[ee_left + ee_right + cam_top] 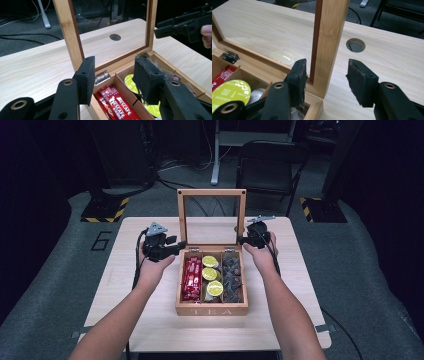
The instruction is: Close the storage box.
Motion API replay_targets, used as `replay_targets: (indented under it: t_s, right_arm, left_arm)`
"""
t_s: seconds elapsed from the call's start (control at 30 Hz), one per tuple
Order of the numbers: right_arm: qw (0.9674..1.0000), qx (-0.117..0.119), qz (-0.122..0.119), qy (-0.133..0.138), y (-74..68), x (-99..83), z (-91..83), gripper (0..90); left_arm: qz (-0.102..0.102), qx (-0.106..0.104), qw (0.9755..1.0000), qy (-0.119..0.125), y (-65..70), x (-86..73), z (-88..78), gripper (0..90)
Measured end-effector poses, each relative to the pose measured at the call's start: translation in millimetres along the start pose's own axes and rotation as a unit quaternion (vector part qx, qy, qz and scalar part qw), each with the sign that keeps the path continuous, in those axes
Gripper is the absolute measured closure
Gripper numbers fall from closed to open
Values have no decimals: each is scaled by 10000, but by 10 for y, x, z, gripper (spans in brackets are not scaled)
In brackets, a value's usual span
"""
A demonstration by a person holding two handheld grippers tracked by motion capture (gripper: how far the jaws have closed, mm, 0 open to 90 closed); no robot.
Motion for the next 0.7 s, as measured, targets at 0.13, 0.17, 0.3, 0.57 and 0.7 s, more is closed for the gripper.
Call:
replay_targets:
  t_s: [0.13,0.17,0.3,0.57,0.7]
  right_arm:
    - [9998,82,187,44,-7,-9,-110,434]
    - [9997,69,210,68,-7,-12,-136,421]
    - [9998,116,142,71,-39,-41,-226,401]
    - [9989,326,-333,61,-144,-147,-423,346]
    - [9974,541,-460,120,-229,-193,-550,340]
  left_arm:
    - [-14,11,10000,3,6,8,0,510]
    - [-12,13,10000,2,9,9,1,505]
    - [-33,-22,10000,-20,29,9,8,478]
    - [-5,-7,10000,-26,31,9,-16,436]
    - [-39,38,10000,-33,7,2,-37,427]
Point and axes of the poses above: each handheld gripper's, and its own axes: z roughly forward along the jaws, x roughly out of its top, y roughly to its right, the point moved 10 cm from there along z, roughly forward along the jaws, and after that the axes turned 12 degrees about z, right-handed, at the moved point
